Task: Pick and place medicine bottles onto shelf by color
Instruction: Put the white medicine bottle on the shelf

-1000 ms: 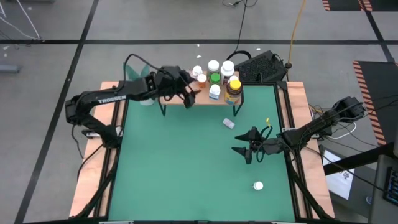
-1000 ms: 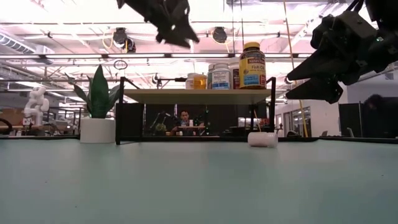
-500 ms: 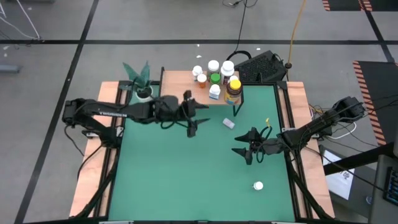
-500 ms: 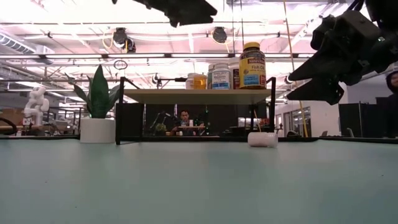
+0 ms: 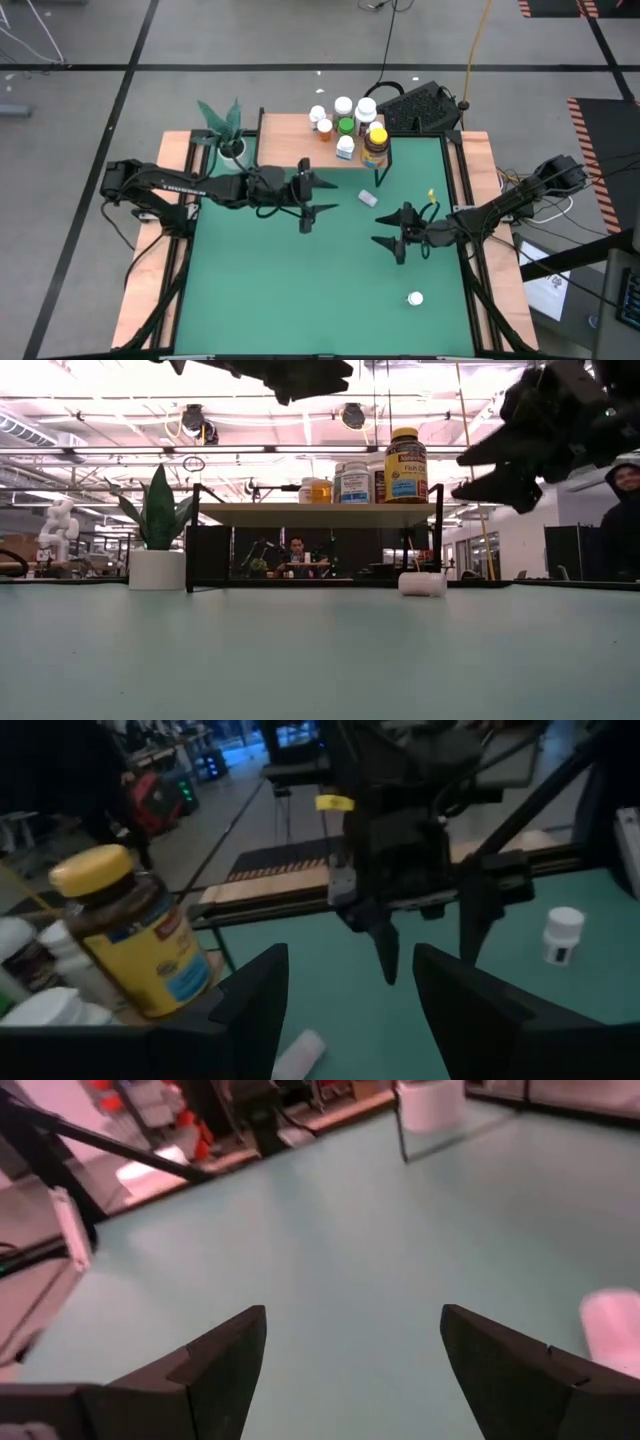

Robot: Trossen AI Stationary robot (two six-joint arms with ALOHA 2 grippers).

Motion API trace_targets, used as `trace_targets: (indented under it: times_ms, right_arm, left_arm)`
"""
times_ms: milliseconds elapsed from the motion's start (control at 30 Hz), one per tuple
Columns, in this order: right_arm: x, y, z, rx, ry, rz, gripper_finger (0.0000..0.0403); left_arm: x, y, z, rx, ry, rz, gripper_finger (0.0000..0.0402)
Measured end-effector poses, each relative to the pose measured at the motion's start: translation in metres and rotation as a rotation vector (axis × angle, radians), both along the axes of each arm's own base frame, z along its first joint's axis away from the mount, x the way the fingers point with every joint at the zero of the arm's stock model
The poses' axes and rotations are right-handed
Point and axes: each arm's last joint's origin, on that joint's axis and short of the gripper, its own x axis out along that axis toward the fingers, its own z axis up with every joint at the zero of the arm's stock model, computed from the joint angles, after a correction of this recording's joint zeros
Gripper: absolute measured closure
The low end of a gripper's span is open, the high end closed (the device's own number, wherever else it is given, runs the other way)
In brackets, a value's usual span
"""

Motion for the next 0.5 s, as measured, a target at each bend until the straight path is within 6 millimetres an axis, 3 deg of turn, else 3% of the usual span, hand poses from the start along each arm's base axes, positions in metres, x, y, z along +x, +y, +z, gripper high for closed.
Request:
trace_targets:
  times_ms: [233,500]
  right_arm:
    - [0.0,0.006,0.004,-0.02,-0.024,0.04,0.011]
    - [0.012,0.027,0.035,-0.029,-0.04,0.104,0.011]
  left_arm:
    - [0.0,0.001,-0.002,-0.001,0.01,-0.014,0.0185]
    - [0.002,0.007,-0.008,0.002,0.04,0.003,0.0187]
